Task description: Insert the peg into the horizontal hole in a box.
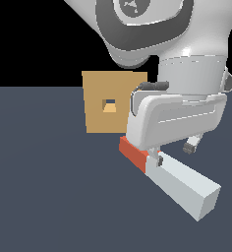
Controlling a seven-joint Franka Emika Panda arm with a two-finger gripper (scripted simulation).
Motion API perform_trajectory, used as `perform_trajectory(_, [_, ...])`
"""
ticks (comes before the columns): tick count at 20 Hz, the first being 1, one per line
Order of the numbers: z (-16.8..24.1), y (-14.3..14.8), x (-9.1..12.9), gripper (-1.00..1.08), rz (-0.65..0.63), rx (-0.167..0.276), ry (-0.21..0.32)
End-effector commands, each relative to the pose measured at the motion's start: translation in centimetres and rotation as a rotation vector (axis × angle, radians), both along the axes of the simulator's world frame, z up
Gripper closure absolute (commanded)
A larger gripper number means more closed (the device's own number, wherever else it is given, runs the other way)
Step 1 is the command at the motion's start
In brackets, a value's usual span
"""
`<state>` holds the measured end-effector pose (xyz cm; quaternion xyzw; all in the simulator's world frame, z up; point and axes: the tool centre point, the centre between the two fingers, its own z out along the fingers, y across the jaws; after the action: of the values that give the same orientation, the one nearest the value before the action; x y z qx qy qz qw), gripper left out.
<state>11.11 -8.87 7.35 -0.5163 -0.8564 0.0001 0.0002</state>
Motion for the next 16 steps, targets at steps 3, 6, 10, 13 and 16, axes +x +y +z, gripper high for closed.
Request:
perform_trajectory(3, [-0.2, 0.0, 0.0, -0.92, 0.000, 0.000, 0.000])
perform_trajectory(6, [-1.0, 0.0, 0.0, -0.92, 0.001, 0.000, 0.000])
perform_trajectory(10, [-3.0, 0.0, 0.0, -0.92, 0.001, 0.000, 0.000])
perform_trajectory(13, [-4.4, 0.1, 0.0, -0.92, 0.003, 0.000, 0.000])
perform_trajectory(16, [-5.1, 0.0, 0.0, -0.92, 0.003, 0.000, 0.000])
